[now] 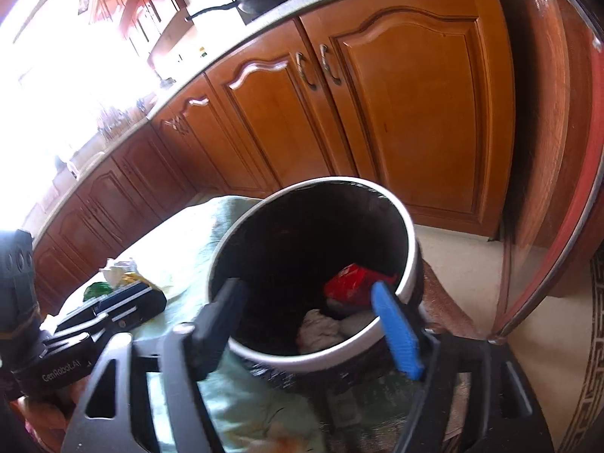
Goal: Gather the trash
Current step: 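Move both open tools back over the table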
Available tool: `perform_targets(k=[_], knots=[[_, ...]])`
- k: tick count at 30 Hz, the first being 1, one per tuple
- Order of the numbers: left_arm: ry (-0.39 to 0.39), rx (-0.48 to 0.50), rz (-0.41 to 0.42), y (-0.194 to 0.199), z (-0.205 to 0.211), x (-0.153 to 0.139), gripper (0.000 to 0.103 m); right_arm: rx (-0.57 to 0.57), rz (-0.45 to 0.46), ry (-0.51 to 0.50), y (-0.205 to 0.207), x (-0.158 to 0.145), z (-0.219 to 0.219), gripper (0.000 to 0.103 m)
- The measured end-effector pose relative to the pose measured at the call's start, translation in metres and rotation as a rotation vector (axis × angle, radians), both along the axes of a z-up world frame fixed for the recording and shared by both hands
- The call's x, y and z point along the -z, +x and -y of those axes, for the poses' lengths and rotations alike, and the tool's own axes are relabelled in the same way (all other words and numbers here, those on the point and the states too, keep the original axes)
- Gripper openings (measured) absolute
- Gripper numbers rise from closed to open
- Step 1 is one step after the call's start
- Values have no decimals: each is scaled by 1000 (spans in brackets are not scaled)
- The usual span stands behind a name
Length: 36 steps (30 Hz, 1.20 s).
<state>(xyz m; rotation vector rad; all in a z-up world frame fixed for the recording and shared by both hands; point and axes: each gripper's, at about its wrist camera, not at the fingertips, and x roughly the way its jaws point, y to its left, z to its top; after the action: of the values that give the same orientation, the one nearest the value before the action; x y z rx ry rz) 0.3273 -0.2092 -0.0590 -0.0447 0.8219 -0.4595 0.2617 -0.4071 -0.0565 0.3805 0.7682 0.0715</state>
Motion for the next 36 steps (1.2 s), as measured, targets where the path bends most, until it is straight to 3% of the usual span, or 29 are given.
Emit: perform_targets(k=[9,24,36], knots=[[-35,-109,4,-63,-63,-5,57,-75,30,40,-28,-5,-47,83],[-29,-312,5,-162,-168,-17,57,-276,-5,63,-52,4,-148,83],[-36,-477,13,-206,-238,-30,57,-425,-29,76,-54,8,-221,83]])
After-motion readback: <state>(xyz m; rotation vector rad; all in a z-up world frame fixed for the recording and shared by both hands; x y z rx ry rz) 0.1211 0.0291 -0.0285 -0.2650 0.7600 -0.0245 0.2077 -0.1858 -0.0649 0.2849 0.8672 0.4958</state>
